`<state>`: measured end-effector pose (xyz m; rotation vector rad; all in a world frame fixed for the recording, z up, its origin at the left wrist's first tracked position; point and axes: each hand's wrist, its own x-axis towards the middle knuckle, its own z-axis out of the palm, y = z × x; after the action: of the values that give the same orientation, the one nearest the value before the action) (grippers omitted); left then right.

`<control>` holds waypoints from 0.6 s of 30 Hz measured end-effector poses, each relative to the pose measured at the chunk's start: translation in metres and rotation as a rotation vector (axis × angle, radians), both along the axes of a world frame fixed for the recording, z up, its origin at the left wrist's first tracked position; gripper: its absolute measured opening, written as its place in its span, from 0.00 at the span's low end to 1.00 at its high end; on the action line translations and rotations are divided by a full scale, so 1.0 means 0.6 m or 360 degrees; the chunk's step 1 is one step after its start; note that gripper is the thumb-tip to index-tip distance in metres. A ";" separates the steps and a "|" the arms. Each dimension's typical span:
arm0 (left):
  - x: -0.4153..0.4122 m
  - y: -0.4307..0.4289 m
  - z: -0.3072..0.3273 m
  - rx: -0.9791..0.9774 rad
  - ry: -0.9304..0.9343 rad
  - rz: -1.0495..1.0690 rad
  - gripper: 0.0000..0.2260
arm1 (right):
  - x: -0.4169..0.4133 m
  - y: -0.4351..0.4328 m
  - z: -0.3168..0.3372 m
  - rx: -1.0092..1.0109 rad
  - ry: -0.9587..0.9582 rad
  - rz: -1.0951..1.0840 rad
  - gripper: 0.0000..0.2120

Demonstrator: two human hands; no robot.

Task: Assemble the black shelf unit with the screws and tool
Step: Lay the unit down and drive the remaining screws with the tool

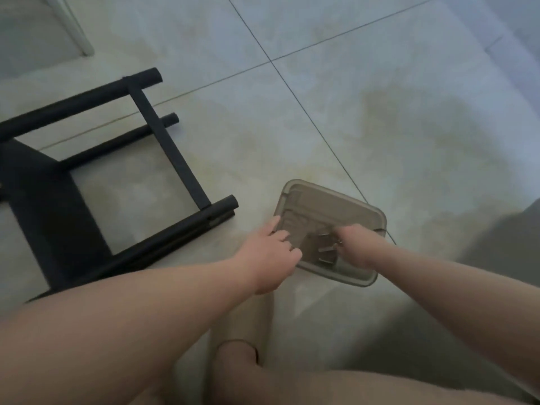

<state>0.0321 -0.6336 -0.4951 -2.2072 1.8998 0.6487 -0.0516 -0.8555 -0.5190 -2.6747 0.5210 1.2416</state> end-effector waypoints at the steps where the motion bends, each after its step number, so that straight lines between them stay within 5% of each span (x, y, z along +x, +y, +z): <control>1: -0.001 0.003 -0.011 -0.0042 -0.0003 0.0017 0.12 | -0.001 -0.002 -0.014 0.0015 -0.0019 0.0032 0.16; 11: -0.001 0.019 -0.047 -0.0423 -0.0034 0.0050 0.09 | 0.020 -0.014 -0.093 -0.0056 -0.0137 0.0274 0.09; 18: 0.024 0.013 -0.012 -0.0327 -0.0011 0.0047 0.13 | 0.031 0.007 -0.033 0.0077 -0.0353 -0.0283 0.03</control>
<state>0.0467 -0.6256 -0.5026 -2.3585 2.0158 0.4677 -0.0329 -0.8514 -0.5388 -2.6146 0.6678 0.8860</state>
